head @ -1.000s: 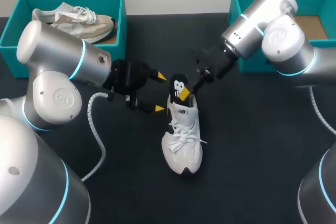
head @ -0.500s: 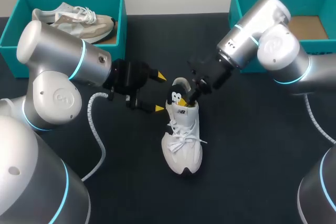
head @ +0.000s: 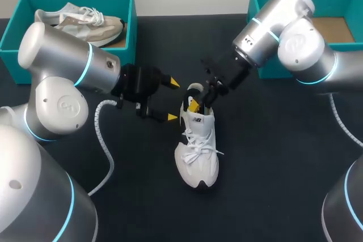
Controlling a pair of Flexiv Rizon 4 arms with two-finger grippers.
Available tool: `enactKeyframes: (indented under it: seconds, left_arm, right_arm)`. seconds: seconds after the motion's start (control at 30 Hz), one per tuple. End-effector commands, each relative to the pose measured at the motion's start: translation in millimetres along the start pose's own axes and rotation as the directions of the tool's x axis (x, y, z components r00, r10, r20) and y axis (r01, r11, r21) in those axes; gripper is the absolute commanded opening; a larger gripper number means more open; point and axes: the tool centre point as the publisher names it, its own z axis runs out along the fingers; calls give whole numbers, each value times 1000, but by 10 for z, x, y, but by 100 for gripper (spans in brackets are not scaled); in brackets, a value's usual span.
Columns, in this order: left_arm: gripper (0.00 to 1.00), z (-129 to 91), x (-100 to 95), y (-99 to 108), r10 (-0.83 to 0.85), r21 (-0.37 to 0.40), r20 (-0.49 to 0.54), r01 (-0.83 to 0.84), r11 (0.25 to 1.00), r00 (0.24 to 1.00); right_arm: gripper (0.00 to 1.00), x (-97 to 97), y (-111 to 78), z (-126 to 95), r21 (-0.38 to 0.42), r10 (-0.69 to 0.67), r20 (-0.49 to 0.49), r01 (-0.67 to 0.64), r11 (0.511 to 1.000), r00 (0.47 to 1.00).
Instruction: Take the shoe out of the shoebox, open the shoe tongue, remove and reinsert the insole, then place the shoe into the shoebox
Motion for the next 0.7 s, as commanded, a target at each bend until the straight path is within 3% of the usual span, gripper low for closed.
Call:
enactKeyframes:
  seconds: [0.03, 0.37, 0.47, 0.57, 0.7]
  left_arm:
    - [100, 3, 6, -5, 0, -3, 0, 0, 1000, 1000]
    - [100, 3, 6, -5, 0, -3, 0, 0, 1000, 1000]
    - [100, 3, 6, -5, 0, -3, 0, 0, 1000, 1000]
    - [100, 3, 6, -5, 0, -3, 0, 0, 1000, 1000]
    - [100, 3, 6, -5, 0, -3, 0, 0, 1000, 1000]
  right_arm:
    - [39, 25, 46, -53, 4, -8, 15, 8, 1000, 1000]
    - [35, -70, 216, -199, 21, -54, 49, 53, 998, 997]
    - [27, -94, 245, -215, 22, -64, 56, 63, 998, 996]
    - [1, -115, 259, -202, 19, -70, 55, 69, 997, 996]
    - [0, -144, 261, -144, 19, -74, 38, 73, 997, 997]
